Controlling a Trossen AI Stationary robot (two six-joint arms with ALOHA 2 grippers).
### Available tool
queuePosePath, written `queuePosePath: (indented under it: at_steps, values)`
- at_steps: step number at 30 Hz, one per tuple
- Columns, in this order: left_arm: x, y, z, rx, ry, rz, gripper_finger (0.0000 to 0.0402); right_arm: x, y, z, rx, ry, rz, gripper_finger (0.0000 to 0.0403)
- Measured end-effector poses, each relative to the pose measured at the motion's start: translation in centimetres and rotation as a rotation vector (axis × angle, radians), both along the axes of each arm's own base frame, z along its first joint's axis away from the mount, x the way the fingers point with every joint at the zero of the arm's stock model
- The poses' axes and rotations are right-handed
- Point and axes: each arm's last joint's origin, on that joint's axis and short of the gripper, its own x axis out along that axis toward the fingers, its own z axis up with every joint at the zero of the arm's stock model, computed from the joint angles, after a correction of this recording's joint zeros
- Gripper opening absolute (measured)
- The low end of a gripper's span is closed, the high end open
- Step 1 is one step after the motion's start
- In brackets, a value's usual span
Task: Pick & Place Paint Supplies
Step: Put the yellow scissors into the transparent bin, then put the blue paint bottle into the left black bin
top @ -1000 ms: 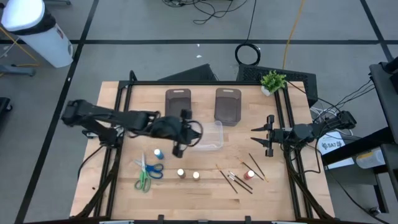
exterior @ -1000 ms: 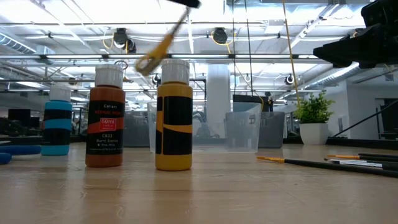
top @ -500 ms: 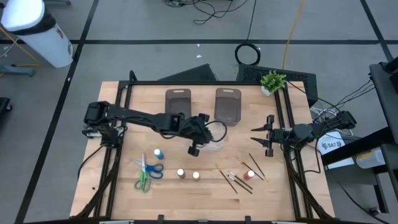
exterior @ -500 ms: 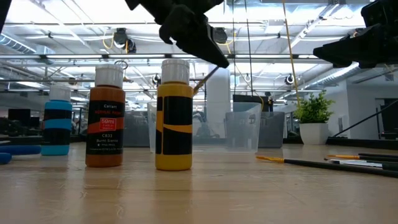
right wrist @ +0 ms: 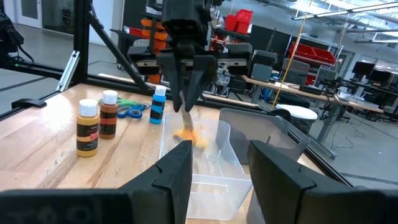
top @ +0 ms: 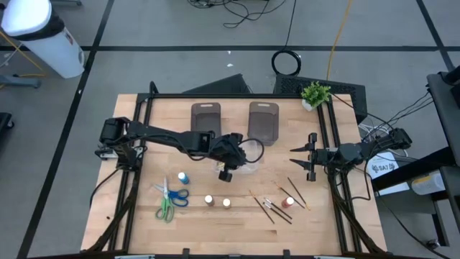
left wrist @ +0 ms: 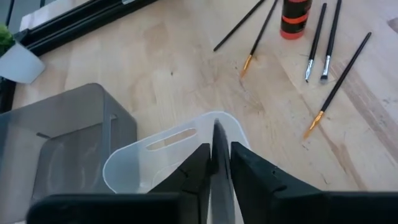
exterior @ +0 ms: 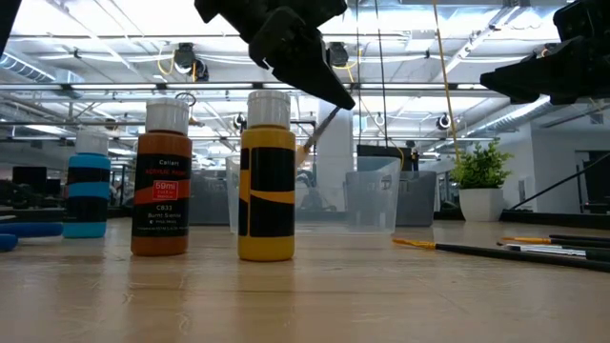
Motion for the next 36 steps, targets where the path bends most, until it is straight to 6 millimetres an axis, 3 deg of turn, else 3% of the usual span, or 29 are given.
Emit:
queuePosePath:
  at_steps: [12, 16, 19, 25, 29, 33, 36]
  values:
    - [0.0, 0.1, 0.0, 0.024, 0.0, 0.013, 0.0087, 0.0, 0.0, 0.0, 0.0, 0.001, 0.0, 0.0141]
    - [-1.1, 0.5, 1.8, 0.082, -0.015, 0.118, 0.0087, 0.0, 0.0, 0.0, 0.0, 0.0, 0.0, 0.0141]
    - [-3.1, 0.6, 3.9, 0.046, 0.001, 0.162, 0.0087, 0.0, 0.0, 0.0, 0.0, 0.0, 0.0, 0.0141]
    - [-8.4, 0.4, 7.5, -0.184, 0.067, 0.133, 0.0088, 0.0, 0.0, 0.0, 0.0, 0.0, 0.0, 0.0141]
    - [-11.9, -0.8, 7.4, -0.274, 0.1, 0.151, 0.0088, 0.0, 0.0, 0.0, 0.0, 0.0, 0.0, 0.0141]
    - [-15.7, -1.8, 6.0, -0.363, 0.253, 0.164, 0.0088, 0.0, 0.0, 0.0, 0.0, 0.0, 0.0, 0.0141]
    - [-17.3, -2.4, 4.4, -0.434, 0.327, 0.217, 0.0088, 0.0, 0.0, 0.0, 0.0, 0.0, 0.0, 0.0141]
